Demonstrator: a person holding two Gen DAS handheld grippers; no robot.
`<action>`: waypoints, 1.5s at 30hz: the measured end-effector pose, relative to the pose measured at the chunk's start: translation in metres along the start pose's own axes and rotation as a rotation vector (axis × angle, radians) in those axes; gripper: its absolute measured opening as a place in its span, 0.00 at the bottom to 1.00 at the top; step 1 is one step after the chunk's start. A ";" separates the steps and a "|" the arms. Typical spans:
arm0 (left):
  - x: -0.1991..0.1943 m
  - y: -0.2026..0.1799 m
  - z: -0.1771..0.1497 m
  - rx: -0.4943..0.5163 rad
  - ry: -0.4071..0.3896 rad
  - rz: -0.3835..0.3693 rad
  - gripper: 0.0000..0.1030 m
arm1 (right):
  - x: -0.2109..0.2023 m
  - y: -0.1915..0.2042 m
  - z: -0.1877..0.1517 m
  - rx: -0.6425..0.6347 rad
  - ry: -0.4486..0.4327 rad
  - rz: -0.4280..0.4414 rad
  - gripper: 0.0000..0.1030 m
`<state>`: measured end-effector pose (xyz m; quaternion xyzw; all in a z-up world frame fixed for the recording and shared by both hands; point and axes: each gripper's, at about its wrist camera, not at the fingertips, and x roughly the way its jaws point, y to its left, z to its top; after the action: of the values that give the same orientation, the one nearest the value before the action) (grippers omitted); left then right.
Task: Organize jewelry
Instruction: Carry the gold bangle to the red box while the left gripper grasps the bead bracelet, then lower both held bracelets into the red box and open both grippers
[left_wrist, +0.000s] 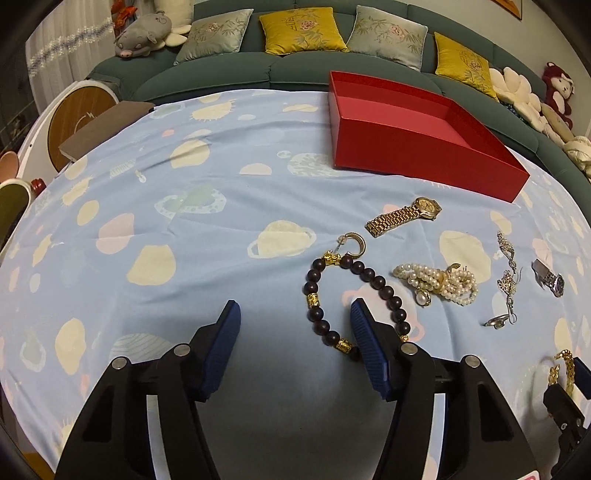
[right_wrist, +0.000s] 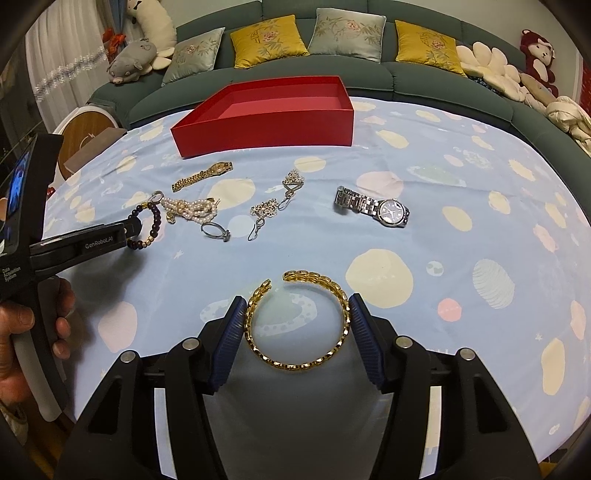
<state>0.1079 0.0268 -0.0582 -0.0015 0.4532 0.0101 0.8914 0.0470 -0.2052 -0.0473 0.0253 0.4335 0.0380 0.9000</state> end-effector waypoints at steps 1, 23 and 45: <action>0.000 -0.001 0.000 0.004 -0.004 0.007 0.56 | 0.000 0.000 0.000 0.000 0.000 0.000 0.53; -0.062 -0.002 -0.005 0.058 -0.096 -0.201 0.05 | -0.027 0.019 0.011 -0.039 -0.064 0.058 0.53; -0.102 -0.056 0.211 0.183 -0.333 -0.280 0.05 | -0.024 -0.008 0.263 -0.030 -0.272 0.110 0.53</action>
<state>0.2197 -0.0286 0.1481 0.0180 0.2944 -0.1547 0.9429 0.2382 -0.2186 0.1345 0.0403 0.3050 0.0901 0.9472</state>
